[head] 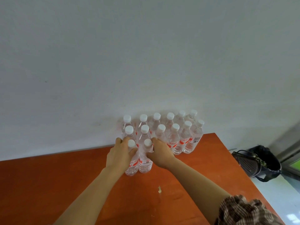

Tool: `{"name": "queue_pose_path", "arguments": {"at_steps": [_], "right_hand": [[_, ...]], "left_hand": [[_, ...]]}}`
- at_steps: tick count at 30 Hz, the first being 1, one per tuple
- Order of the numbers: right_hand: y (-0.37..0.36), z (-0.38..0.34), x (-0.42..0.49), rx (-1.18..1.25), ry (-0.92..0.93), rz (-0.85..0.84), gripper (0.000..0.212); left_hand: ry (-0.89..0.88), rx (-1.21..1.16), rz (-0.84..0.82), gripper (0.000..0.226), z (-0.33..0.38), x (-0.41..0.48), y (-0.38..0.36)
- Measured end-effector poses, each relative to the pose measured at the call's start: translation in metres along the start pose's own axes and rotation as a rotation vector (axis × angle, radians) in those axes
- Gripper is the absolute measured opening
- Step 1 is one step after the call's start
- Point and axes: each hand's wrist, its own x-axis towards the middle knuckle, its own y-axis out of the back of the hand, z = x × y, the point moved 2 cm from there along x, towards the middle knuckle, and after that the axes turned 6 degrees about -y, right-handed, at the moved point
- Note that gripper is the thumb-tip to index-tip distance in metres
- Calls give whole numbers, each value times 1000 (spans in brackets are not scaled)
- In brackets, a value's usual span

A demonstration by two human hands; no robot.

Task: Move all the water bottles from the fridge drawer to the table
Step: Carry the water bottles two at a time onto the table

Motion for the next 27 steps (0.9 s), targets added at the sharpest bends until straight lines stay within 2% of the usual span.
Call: {"name": "queue_pose_path", "arguments": {"at_steps": [2,8,11,14,21,27], "right_hand": [[0,2,-3,36,-13,-2,36],[3,14,-20,84,-42,-19,57],[6,26,-36,110,-51,-15,58],[17,47,-58,114,-74,27,57],[69,139,-144,42,-211,197,52],[106,257,-273,29,-434,300,51]], "left_hand": [[15,6,3,44,1,-2,0],[-20,34,30,53,15,-9,-2],[-113,42,131,58,30,-13,-4],[-235,93,177,47,57,-19,-13],[-387,-8,14,44,172,-55,-66],[-558,-60,-178,35,299,-146,-124]]}}
